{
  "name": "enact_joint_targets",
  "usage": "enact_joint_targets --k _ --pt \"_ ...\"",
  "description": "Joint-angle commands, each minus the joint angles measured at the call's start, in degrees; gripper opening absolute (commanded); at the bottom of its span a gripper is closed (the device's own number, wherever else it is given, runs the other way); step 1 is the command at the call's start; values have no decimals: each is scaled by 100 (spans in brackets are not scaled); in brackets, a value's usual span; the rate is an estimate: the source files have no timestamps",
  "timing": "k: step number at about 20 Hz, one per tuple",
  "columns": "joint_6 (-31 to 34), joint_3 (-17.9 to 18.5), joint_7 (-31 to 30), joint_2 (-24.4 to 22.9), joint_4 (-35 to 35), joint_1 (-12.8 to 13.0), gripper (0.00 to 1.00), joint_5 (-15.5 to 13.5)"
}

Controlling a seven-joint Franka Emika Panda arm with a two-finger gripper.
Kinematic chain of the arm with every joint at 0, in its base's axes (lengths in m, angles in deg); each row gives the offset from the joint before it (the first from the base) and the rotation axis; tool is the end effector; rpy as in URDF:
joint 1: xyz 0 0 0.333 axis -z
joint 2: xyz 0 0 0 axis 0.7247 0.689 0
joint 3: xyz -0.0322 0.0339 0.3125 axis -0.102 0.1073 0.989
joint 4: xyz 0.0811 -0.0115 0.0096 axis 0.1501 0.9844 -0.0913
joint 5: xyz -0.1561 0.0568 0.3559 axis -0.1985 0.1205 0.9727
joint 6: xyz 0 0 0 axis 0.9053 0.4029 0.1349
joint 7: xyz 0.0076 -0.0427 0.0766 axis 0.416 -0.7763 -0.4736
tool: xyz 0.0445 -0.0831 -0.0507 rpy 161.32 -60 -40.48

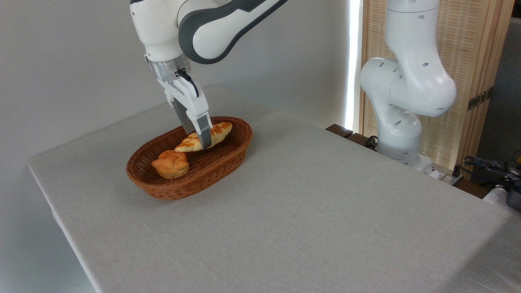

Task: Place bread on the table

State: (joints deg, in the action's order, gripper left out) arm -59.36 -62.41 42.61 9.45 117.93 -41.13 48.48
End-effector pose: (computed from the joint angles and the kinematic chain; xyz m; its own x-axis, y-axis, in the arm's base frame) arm 0.4765 -0.2845 0.4619 0.6535 -0.7569 0.0090 -0.7456 -0.6416 0.1802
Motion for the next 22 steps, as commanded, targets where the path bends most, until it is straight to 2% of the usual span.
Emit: enact_joint_targets --k 1,4,8,22 --pt "-84 7 -82 -49 120 13 100 -143" --pt "-102 -2 -82 -49 146 13 100 -160" --pt "-163 -2 -82 -58 146 13 100 -380" --pt "-190 -2 -73 -49 146 13 100 -503"
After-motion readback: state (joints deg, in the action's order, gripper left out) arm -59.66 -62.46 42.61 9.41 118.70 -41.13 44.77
